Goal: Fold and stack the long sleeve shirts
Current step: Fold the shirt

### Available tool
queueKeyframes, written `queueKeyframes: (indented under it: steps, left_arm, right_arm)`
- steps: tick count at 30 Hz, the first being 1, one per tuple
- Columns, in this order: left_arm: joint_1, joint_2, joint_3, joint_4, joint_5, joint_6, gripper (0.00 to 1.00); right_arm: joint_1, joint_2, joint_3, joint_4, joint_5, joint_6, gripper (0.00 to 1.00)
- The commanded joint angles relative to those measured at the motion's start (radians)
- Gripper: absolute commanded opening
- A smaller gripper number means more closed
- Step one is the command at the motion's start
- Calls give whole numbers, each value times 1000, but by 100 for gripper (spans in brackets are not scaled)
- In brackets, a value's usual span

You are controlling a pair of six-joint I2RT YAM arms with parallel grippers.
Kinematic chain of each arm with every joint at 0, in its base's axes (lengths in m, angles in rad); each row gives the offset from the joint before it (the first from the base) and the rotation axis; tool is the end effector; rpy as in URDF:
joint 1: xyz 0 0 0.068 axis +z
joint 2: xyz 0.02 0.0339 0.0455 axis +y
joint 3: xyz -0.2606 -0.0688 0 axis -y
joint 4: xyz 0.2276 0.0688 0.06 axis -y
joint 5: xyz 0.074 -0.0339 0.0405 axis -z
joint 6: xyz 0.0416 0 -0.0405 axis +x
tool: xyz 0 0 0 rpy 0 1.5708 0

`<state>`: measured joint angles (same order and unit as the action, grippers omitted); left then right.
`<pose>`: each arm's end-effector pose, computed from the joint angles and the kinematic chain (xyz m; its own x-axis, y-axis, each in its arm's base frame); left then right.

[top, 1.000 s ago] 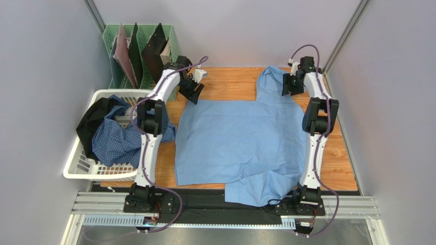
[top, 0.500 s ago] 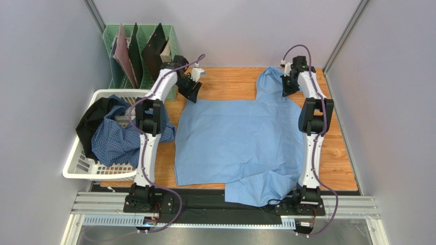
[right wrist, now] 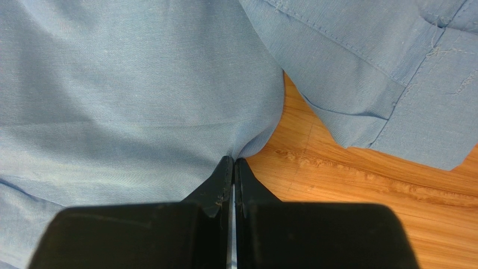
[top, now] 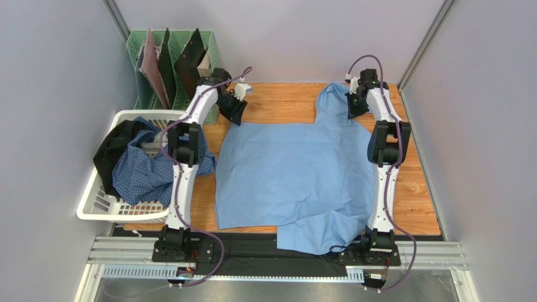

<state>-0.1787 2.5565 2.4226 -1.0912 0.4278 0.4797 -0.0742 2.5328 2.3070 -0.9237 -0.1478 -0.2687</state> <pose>0.4976 -0.1074 0.1813 -0.6829 0.5501 -0.4807 0.6935 0.6950 -0.1899 0.5152 -0.0322 0.1650 -0.8809 -0.1978 -0.4299 -0.2288 0.9732 0.0210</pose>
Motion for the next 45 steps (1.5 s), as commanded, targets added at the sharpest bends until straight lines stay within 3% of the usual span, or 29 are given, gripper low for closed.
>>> queueKeyframes:
  steps: [1, 10, 12, 18, 21, 27, 34, 37, 42, 45]
  left_arm:
    - [-22, 24, 32, -6, -79, 88, 49]
    - [-35, 1, 21, 27, -87, 111, 18]
    - [-35, -7, 21, 30, -78, 117, 16]
    - [-33, -57, 4, 45, -69, 169, 49]
    - [-36, -67, -3, 45, -55, 218, 54]
    - [-36, -18, 44, -9, 8, 307, 53]
    - [-39, 51, 95, -65, -12, 384, 50]
    - [-39, 80, 99, -78, -24, 389, 43]
    - [-53, 108, 127, -87, -38, 387, 42]
    - [-59, 100, 113, -102, -31, 399, 31]
  right_arm:
    - [2, 21, 2, -6, 37, -27, 0]
    - [1, -18, 6, 11, 25, -41, 0]
    - [1, -31, 6, 25, 27, -47, 0]
    - [2, -49, 12, 28, 21, -56, 0]
    - [2, -48, 5, 28, 21, -63, 0]
    - [1, -46, -6, 29, 21, -67, 0]
    - [2, -49, -4, 29, 27, -75, 0]
    - [2, -52, -9, 31, 25, -79, 0]
    - [2, -58, -4, 25, 14, -86, 0]
    - [2, -63, 6, 23, 13, -87, 0]
